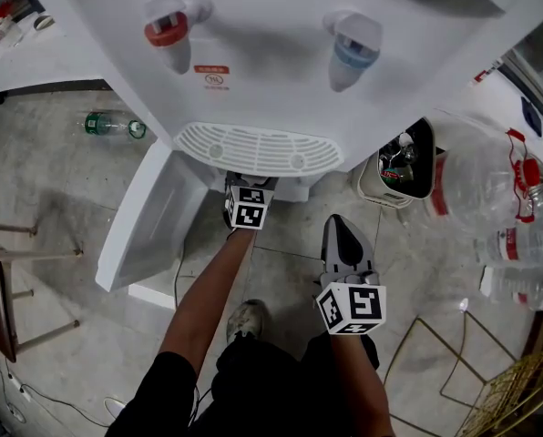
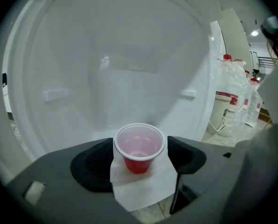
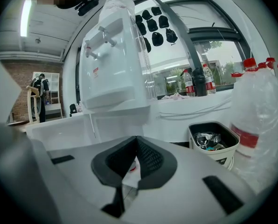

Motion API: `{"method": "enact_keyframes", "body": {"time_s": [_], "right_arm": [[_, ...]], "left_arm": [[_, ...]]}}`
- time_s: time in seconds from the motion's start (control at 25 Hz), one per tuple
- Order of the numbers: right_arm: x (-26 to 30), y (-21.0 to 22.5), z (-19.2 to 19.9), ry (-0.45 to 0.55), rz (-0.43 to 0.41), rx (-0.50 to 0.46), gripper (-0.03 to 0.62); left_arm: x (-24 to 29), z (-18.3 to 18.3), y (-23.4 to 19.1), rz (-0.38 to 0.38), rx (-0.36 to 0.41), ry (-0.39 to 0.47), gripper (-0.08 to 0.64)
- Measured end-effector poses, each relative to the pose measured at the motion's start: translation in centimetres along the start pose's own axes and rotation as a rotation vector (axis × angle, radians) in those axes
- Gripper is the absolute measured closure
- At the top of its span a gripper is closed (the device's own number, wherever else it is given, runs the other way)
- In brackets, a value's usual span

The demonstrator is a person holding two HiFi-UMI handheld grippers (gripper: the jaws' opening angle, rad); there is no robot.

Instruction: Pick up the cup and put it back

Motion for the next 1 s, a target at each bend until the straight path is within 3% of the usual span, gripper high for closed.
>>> {"method": "enact_keyframes", "body": {"time_s": [0.24, 1.0], "right_arm": [[0.1, -0.1, 0.1, -0.004, 0.001, -0.002, 0.597], [-0.2, -0.5, 0.3, -0.018, -0.012, 0.001, 0.597]], "left_arm": [[-0.2, 0.1, -0.3, -0.003, -0.002, 0.003, 0.233], [-2.5, -1.2, 1.2, 0.035, 0.029, 0.039, 0.244]]}}
Point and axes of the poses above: the fingertips, and each gripper's own axes: x forward along the fingers, y to its right, z out of its underside, the point moved 7 cm from there along -x, backward along the fingers, and after that the axes turned 10 degrees about z, right-handed, at the moved point
